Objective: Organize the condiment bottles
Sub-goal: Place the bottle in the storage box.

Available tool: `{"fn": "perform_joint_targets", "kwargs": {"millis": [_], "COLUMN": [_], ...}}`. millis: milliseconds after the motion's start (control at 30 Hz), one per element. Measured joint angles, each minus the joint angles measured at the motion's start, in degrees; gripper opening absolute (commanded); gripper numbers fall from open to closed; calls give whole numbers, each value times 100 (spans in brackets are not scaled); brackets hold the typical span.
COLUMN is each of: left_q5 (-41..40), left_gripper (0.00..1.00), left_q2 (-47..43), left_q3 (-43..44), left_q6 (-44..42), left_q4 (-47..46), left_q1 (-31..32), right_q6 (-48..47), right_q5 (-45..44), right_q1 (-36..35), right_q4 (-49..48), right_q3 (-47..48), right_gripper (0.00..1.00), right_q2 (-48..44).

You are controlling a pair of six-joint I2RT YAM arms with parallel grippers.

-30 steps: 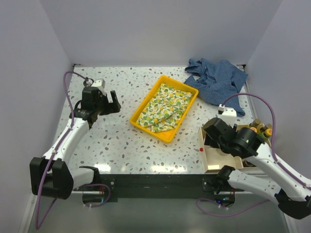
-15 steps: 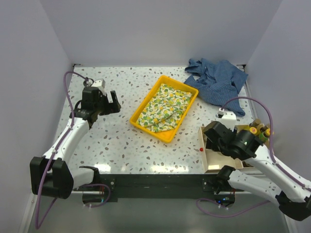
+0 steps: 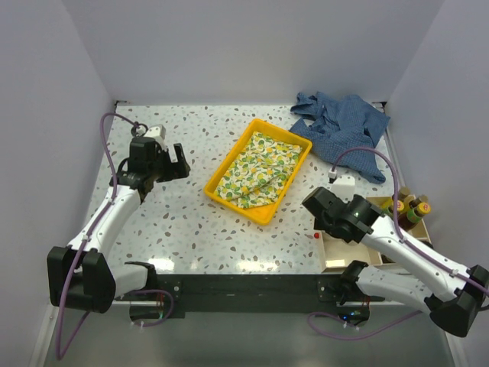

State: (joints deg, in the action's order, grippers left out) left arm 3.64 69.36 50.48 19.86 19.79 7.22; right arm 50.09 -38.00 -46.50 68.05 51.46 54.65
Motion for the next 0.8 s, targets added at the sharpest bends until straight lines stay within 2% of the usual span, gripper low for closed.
{"fn": "perform_joint_targets", "kwargs": {"millis": [233, 367, 567, 633, 700, 800], "left_q5": [46, 70, 79, 72, 57, -44], "left_gripper": [100, 100, 100, 100, 100, 100], "left_q2": [0, 4, 20, 22, 22, 22], "left_q3": [-68, -70, -72, -72, -72, -74], "left_q6": [2, 0, -2, -15, -39, -76], "left_q4": [-2, -2, -2, -2, -2, -2], "left_q1": [2, 0, 2, 0, 2, 2], "right_q6": [15, -74, -282, -339, -411, -498], "right_q5": [-48, -28, -24, -20, -33, -96], "right_q1": [260, 459, 706, 769, 807, 831], "right_q4": [-452, -850, -1255, -1340, -1412, -1491], "right_q3": [-444, -719, -887, -905, -914, -931], "right_gripper": [16, 32, 45, 54, 69, 73], "right_q2": [-2, -4, -7, -7, -7, -9]}}
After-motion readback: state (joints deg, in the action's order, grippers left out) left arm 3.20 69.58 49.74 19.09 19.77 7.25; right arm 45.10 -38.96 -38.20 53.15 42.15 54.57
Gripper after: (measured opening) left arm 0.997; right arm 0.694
